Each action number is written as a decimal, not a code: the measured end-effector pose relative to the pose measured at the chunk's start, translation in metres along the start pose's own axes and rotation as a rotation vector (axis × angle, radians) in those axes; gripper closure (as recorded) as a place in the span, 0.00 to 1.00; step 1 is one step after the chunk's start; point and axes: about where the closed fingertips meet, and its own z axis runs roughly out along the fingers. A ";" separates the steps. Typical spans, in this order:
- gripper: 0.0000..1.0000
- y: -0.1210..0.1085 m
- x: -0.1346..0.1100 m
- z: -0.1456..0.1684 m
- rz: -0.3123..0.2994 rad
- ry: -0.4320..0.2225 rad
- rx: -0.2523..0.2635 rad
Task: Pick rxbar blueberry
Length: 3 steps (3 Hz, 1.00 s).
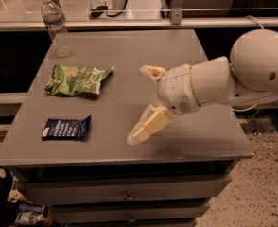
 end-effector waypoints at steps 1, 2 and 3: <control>0.00 0.012 -0.018 0.034 -0.011 -0.093 -0.039; 0.00 0.012 -0.018 0.034 -0.011 -0.093 -0.039; 0.00 0.013 -0.027 0.053 -0.011 -0.114 -0.067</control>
Offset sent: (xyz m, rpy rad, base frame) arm -0.0030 0.0323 -0.0055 0.0701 -0.0011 0.0439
